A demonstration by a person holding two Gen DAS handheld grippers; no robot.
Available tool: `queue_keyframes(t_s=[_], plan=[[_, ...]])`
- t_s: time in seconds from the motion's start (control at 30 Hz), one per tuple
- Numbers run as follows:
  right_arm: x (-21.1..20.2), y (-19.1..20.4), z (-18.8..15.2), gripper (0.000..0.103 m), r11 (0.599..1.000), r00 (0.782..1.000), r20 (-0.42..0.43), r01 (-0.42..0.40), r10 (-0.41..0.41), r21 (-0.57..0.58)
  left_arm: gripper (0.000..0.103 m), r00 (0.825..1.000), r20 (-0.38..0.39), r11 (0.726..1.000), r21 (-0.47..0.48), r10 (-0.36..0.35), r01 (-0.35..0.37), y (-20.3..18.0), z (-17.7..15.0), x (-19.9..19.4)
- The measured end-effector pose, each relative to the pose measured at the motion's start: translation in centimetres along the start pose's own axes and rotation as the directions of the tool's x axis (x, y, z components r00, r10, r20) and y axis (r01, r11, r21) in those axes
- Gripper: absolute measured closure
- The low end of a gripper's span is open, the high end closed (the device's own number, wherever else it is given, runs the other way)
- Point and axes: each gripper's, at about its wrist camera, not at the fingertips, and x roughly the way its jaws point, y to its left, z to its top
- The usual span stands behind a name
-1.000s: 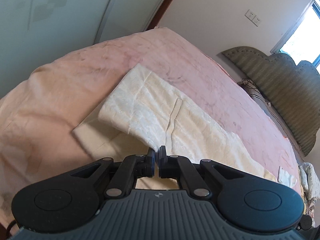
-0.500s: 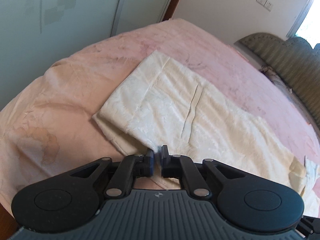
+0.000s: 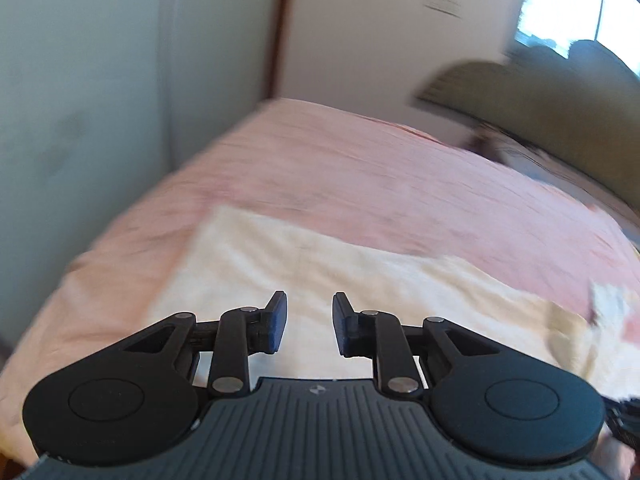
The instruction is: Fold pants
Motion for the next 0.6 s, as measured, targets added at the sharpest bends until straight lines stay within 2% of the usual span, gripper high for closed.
queue_keyframes(t_s=[0.07, 0.13, 0.2, 0.3, 0.33, 0.4, 0.43, 0.47, 0.5, 0.53, 0.6], plan=[[-0.5, -2.8, -1.3, 0.088, 0.994, 0.996, -0.042, 0.082, -0.079, 0.076, 0.074, 0.992, -0.047, 0.991, 0.069, -0.115, 0.118, -3.2, -0.2, 1.1], [-2.2, -5.5, -2.5, 0.088, 0.980, 0.993, -0.031, 0.114, -0.110, 0.163, 0.073, 0.971, -0.094, 0.963, 0.138, -0.221, 0.233, -6.7, -0.8, 2.2], [-3.9, -8.4, -3.0, 0.088, 0.945, 0.982, -0.028, 0.188, -0.188, 0.269, 0.072, 0.945, -0.140, 0.927, 0.196, -0.297, 0.321, -9.9, -1.5, 2.9], [-5.3, -11.8, -2.1, 0.087, 0.905, 0.955, 0.000, 0.283, -0.298, 0.317, 0.072, 0.881, -0.220, 0.843, 0.264, -0.420, 0.468, -14.7, -2.8, 4.0], [-5.3, -12.9, -1.5, 0.087, 0.899, 0.948, 0.011, 0.298, -0.318, 0.322, 0.072, 0.864, -0.241, 0.822, 0.276, -0.443, 0.499, -15.9, -3.1, 4.3], [-4.5, -14.9, -0.2, 0.087, 0.889, 0.937, 0.009, 0.329, -0.350, 0.320, 0.071, 0.819, -0.288, 0.763, 0.305, -0.497, 0.570, -18.5, -4.4, 4.8], [-3.7, -16.0, 0.3, 0.087, 0.880, 0.928, -0.011, 0.357, -0.372, 0.312, 0.071, 0.806, -0.308, 0.745, 0.316, -0.505, 0.588, -19.4, -4.8, 5.0], [-2.9, -17.2, 0.5, 0.087, 0.867, 0.917, -0.041, 0.390, -0.398, 0.310, 0.071, 0.794, -0.329, 0.729, 0.324, -0.511, 0.603, -20.3, -5.5, 5.2], [-1.9, -18.7, 0.6, 0.087, 0.853, 0.905, -0.094, 0.423, -0.415, 0.305, 0.071, 0.773, -0.353, 0.703, 0.331, -0.526, 0.630, -21.3, -6.2, 5.4], [-1.5, -19.5, 0.6, 0.087, 0.843, 0.895, -0.105, 0.445, -0.434, 0.302, 0.071, 0.758, -0.374, 0.686, 0.332, -0.534, 0.647, -21.9, -6.7, 5.7], [-1.8, -19.1, 1.7, 0.083, 0.775, 0.828, -0.119, 0.556, -0.548, 0.300, 0.071, 0.738, -0.411, 0.665, 0.334, -0.535, 0.668, -22.9, -7.7, 6.3]])
